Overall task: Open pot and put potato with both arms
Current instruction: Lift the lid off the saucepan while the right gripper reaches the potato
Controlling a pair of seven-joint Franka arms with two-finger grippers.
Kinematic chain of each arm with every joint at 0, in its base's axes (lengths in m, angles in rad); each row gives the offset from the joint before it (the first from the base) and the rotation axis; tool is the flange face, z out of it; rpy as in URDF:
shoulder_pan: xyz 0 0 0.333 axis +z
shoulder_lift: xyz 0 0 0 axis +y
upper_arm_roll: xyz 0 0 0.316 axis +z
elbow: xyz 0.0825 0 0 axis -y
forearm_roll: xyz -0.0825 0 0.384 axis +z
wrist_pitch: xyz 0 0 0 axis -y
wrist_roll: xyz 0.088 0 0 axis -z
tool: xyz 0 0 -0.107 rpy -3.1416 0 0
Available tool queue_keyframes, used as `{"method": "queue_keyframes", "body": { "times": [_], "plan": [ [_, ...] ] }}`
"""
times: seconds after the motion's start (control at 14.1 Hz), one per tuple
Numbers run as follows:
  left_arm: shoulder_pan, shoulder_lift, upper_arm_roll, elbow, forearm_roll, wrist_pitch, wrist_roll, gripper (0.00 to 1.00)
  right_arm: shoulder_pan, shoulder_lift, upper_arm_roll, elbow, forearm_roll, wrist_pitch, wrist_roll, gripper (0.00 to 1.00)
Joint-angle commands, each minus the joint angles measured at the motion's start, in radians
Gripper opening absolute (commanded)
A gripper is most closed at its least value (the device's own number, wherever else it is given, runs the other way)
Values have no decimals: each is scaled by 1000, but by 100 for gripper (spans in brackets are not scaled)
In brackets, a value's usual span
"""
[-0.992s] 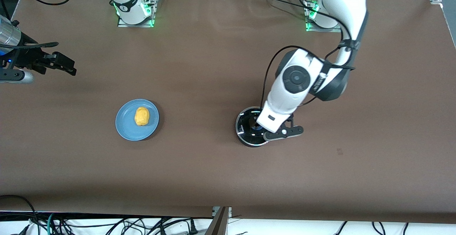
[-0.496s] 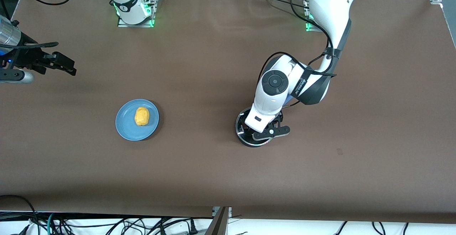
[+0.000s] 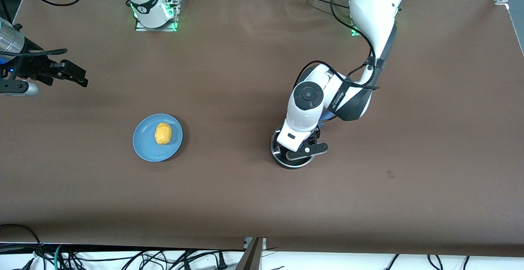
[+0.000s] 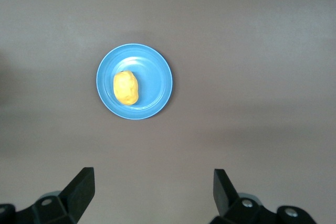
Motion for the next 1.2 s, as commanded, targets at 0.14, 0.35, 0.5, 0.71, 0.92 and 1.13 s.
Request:
{"method": "queue_keyframes", "body": {
  "times": [0.14, 0.35, 0.5, 0.71, 0.92, 1.13],
  "plan": [
    [-21, 14, 9, 33, 34, -20, -55, 76, -2, 56, 4, 24, -16, -6, -4, 100],
    [-21, 11, 9, 31, 34, -29, -54, 72, -2, 87, 4, 25, -18, -8, -6, 100],
    [-21, 8, 8, 28, 33, -37, -52, 69, 1, 87, 4, 24, -19, -8, -6, 100],
    [-19, 6, 5, 28, 33, -47, -51, 54, 2, 87, 4, 24, -19, -11, -7, 100],
    [-13, -8, 5, 31, 30, -64, -48, 44, 4, 87, 4, 24, -18, -11, -7, 100],
    [-6, -32, 5, 60, 16, -148, -45, 37, 16, 111, 4, 22, -18, -17, -10, 100]
  ]
}}
